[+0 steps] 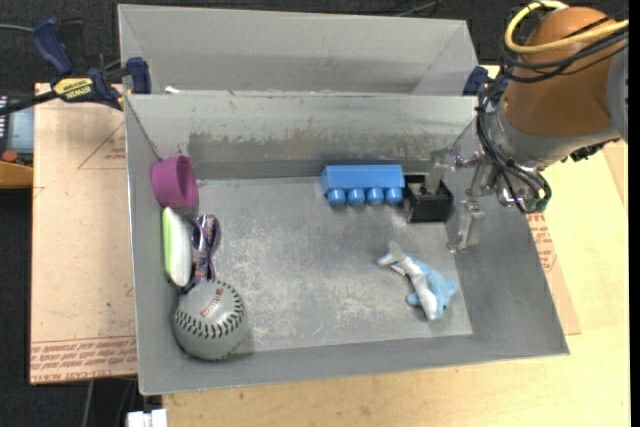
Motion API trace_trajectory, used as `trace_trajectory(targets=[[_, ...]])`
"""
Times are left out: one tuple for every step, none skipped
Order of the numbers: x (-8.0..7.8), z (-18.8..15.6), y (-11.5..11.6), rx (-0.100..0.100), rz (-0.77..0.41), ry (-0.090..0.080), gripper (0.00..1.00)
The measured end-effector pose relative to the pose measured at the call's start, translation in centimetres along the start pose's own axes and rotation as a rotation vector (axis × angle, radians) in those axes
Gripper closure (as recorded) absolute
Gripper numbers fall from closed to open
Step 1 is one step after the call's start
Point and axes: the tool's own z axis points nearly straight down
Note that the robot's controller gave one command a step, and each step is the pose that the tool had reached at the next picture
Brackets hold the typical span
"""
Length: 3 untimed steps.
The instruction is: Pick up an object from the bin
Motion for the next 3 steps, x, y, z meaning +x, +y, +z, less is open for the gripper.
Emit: trace_trajectory(targets=[[-4.9, 3.7, 0.6, -0.001, 0.220, -0.005, 0.00], [-5.6, 4.3, 0.7, -0.001, 0.224, -0.006, 0.00], [-5.2, 4.7, -1.5, -0.001, 0.141, -0.006, 0.00]])
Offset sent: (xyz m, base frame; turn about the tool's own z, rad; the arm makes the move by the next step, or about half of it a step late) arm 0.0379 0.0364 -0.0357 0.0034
